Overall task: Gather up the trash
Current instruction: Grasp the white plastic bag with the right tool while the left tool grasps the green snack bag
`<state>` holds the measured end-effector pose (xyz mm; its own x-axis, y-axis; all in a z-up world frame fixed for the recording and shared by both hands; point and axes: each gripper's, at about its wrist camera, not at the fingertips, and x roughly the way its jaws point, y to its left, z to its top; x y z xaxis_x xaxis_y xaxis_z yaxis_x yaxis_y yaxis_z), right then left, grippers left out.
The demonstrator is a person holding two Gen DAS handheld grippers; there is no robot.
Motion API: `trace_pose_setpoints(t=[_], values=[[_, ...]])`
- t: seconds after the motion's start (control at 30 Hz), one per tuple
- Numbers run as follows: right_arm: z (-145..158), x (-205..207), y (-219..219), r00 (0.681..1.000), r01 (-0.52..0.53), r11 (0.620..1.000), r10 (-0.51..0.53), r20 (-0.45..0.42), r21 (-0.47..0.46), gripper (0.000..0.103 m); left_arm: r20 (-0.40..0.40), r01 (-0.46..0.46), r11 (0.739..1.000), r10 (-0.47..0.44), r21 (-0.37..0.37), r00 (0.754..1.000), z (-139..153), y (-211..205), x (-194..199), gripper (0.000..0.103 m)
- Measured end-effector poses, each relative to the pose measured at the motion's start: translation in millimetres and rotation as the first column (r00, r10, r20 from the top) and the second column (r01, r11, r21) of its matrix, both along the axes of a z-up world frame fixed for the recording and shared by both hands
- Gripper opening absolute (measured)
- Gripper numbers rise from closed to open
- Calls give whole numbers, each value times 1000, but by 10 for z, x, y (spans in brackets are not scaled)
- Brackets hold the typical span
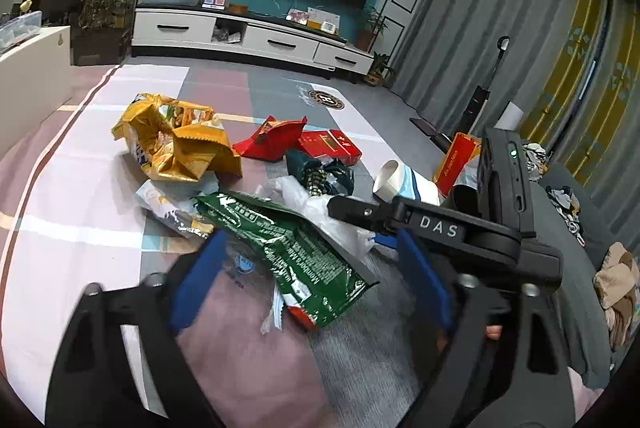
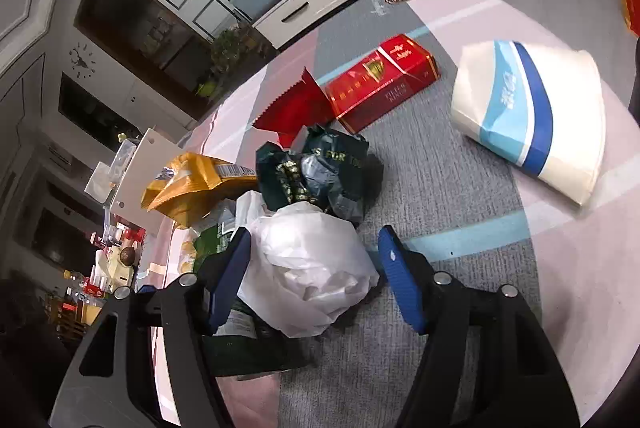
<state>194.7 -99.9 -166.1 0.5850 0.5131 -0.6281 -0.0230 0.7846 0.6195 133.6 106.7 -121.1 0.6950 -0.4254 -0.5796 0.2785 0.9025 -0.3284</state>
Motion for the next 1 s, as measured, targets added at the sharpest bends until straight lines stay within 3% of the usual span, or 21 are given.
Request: trace_pose_setpoints(t=[0.1,0.2,0.43,0.53,0.77,0.83,0.93,1.0], values=[[-24,18,6,999,-31,999,31,-11,27,28,-13,4,1000,-4,4,1000,-27,-19,24,77],[11,-33,-21,999,-42,998,42,-9,39,18,-36,17,1000,-16,13,999,-85,-55,38,77],[359,-414,-381,996,-1,999,-4,94,45,18,-3,66,995,-66,81,998,-66,-252,-64,76],[411,-546,-581,993,45,998,-49,109,43,18,-12,73,993,-72,90,997,-112,-340,-59,71],[461,-632,-761,987,87,995,-93,128,51,18,-5,21,971,-20,238,1000,-216,-712,98,70],[482,-648,-765,986,86,995,-92,138,48,18,-13,-8,953,12,302,1000,-285,-808,154,63],[507,-651,-773,985,83,996,-89,147,45,18,-39,-21,946,36,323,999,-379,-866,239,47],[513,-652,-789,985,85,996,-90,147,41,19,-58,-33,942,55,333,997,-435,-861,273,21]])
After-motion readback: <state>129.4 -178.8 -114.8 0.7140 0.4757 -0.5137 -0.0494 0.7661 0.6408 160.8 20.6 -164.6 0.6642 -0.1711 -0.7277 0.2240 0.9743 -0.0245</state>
